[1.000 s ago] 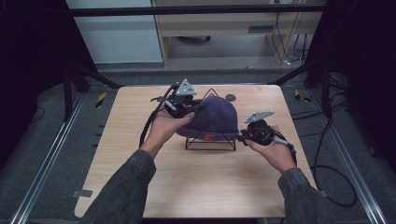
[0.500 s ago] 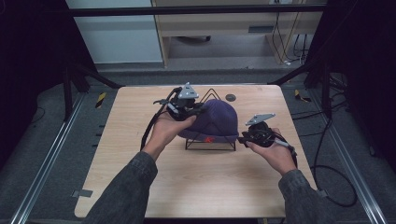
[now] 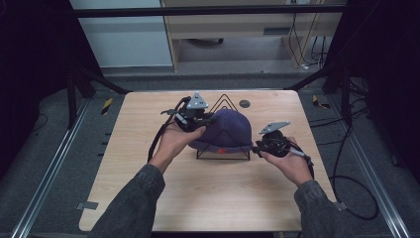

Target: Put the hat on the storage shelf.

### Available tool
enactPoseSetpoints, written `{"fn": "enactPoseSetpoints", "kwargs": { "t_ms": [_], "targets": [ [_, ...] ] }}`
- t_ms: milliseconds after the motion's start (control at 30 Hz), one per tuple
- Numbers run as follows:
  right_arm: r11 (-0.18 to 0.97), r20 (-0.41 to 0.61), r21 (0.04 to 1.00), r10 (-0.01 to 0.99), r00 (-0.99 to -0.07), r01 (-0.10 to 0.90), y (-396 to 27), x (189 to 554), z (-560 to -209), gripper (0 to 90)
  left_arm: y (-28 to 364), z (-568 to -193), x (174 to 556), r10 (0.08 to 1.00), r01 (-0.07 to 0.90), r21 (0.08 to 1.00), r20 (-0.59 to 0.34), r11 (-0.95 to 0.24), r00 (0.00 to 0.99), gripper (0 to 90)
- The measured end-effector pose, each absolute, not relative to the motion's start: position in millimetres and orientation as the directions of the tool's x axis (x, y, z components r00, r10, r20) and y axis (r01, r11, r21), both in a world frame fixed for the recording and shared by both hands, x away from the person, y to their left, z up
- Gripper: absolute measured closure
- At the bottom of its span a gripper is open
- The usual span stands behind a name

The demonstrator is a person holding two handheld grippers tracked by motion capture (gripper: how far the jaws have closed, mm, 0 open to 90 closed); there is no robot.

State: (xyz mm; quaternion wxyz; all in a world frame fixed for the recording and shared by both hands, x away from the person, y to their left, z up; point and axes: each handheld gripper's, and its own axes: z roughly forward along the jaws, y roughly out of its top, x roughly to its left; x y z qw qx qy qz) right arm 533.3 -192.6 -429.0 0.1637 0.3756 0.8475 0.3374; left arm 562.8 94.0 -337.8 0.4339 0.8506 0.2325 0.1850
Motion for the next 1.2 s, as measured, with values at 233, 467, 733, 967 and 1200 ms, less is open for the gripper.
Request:
{"fn": "enactPoseSetpoints", "kwargs": {
  "t_ms": [233, 467, 733, 967, 1200],
  "targets": [
    [0.489, -0.021, 0.693, 0.749, -0.662, 0.530, -194.5, 532.9, -429.2, 65.7, 98.6, -345.0, 562.6, 0.561, 0.247, 0.821, 0.104, -0.514, 0.822, 78.1],
    [0.485, -0.021, 0.691, 0.755, -0.656, 0.536, -197.1, 532.0, -429.8, 65.2, 101.7, -348.3, 561.6, 0.554, 0.247, 0.819, 0.100, -0.517, 0.826, 78.0],
    [0.484, -0.024, 0.686, 0.761, -0.649, 0.543, -203.3, 530.2, -431.6, 63.5, 104.1, -355.0, 560.2, 0.557, 0.254, 0.820, 0.094, -0.514, 0.825, 77.7],
    [0.481, -0.020, 0.685, 0.763, -0.646, 0.547, -204.5, 529.4, -431.4, 62.3, 105.2, -357.0, 558.7, 0.553, 0.250, 0.818, 0.098, -0.519, 0.827, 77.1],
    [0.484, -0.024, 0.686, 0.761, -0.648, 0.543, -203.7, 527.0, -431.8, 60.2, 106.5, -358.7, 556.4, 0.556, 0.253, 0.813, 0.103, -0.525, 0.825, 71.4]
  ]
}}
